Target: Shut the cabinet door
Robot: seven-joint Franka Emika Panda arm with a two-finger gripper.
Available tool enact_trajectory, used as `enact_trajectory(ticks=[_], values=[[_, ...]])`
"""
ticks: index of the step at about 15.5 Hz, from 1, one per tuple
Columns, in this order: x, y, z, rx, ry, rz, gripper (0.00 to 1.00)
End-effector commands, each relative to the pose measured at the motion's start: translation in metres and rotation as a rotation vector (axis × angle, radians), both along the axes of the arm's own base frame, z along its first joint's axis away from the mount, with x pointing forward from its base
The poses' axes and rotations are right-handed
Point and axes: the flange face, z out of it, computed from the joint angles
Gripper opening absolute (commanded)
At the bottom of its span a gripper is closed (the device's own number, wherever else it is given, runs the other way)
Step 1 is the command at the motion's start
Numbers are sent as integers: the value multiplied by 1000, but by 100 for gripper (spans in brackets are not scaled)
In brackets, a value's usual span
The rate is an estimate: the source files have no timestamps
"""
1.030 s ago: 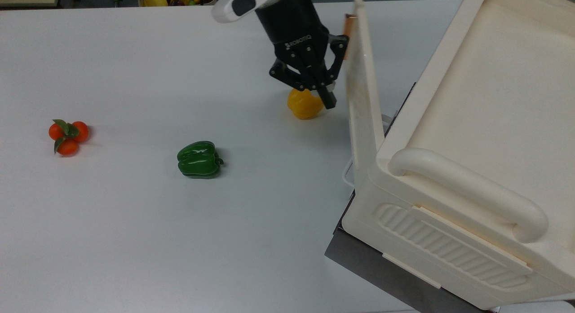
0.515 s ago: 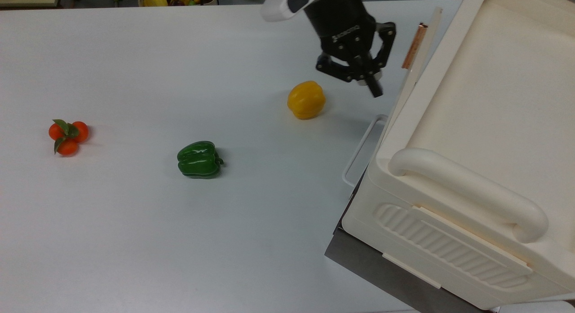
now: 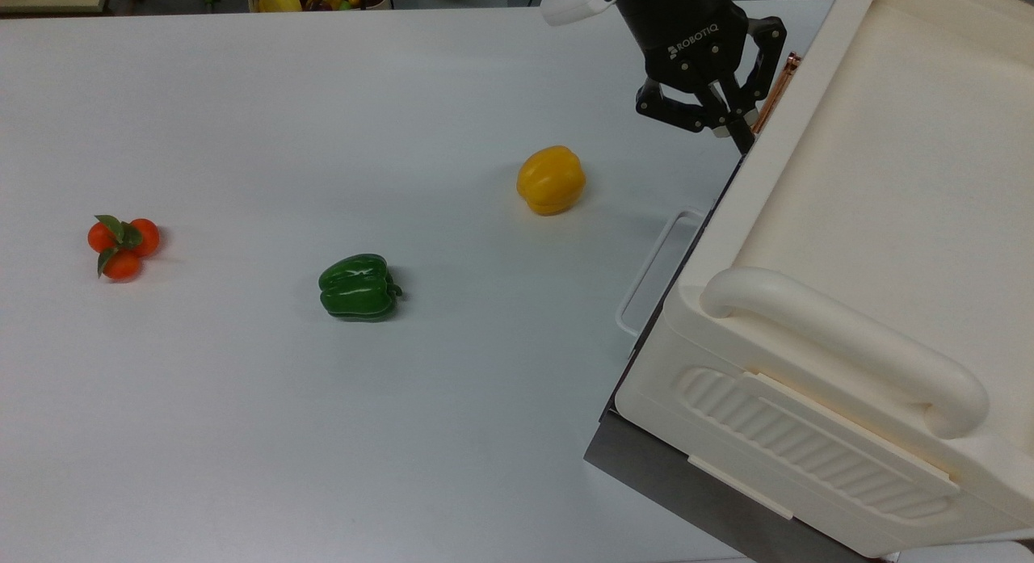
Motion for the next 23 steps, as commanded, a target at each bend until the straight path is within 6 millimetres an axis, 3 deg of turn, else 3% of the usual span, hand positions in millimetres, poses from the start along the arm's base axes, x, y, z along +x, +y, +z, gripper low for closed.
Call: enact_trajectory(ticks=[1,3,6,8,9,12,16,18,21,23], values=[[-4,13,-2,9,-27,-7,0],[-10,11,-7,-3,6,8,0],[-25,-7,3,-46,86,57,0],[-32,-35,8,-113,145,70,28],[-35,-46,8,-162,175,86,52],[-51,-76,9,-329,274,129,100],[-76,-116,28,-493,373,140,100],[-85,-148,43,-515,428,114,100],[-94,-176,51,-574,462,78,100],[-97,-183,55,-573,469,68,100]])
